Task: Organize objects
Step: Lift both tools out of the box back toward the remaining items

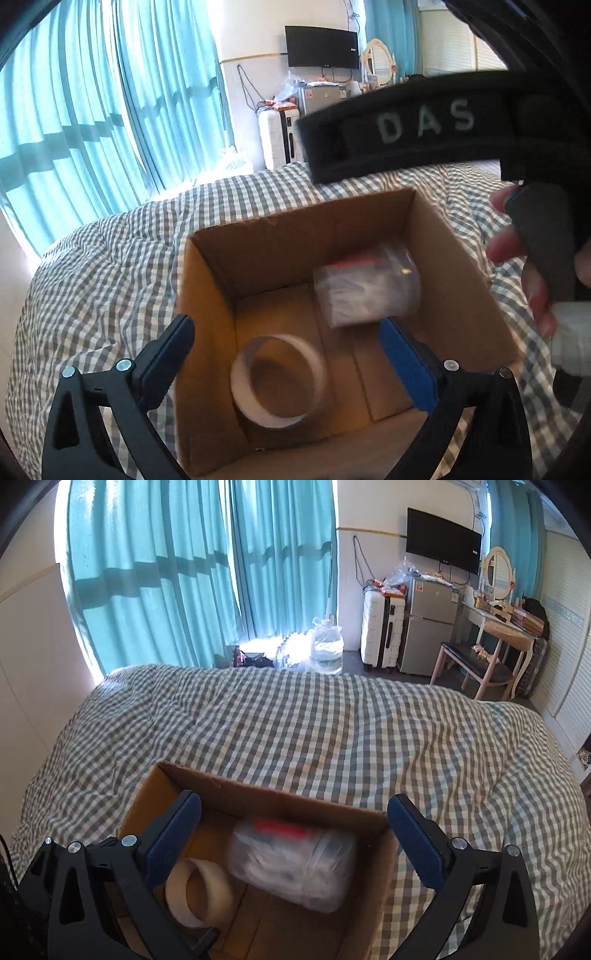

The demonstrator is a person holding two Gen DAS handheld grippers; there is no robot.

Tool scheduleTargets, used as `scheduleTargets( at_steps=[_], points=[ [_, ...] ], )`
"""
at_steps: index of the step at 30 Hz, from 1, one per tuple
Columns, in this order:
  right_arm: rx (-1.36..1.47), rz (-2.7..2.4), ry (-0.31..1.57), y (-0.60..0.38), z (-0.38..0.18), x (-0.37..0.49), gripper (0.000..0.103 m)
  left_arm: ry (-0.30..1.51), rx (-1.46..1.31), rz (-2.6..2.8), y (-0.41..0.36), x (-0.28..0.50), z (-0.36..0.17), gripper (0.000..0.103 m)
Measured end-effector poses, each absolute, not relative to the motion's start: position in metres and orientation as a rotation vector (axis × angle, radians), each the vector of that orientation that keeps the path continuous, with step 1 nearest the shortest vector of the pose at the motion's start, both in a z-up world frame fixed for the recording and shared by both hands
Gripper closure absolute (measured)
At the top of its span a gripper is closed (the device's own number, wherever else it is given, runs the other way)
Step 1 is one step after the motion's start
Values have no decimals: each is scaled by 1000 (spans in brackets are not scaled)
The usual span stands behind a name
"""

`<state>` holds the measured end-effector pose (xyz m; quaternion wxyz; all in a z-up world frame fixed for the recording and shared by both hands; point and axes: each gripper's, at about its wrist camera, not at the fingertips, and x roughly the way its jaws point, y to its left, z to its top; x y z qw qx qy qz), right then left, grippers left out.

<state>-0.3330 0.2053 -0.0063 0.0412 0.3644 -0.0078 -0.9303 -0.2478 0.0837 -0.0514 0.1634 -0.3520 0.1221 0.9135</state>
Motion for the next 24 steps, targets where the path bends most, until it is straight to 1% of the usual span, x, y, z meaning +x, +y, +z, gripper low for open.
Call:
scheduleTargets(
  at_steps=[3,8,13,18,22,24],
  points=[
    [1087,-2867,-21,211,9,-322,1,343,-1022,2626,79,-241,-43,0],
    [1023,-2881,-1,221,39,-287,1,248,-1045,2662,56,-219,-16,0],
    [972,-2880,102,221,61,-237,1,245,-1055,2755,33,-190,12,0],
    [972,-2850,140,217,58,-185,1,189,-1089,2833,9,-155,24,0],
    [991,-2796,177,209,33,-155,1,150,-1147,2860,-7,-132,0,0],
    [1027,-2758,199,203,13,-148,1,161,-1193,2868,-9,-125,-14,0]
  ],
)
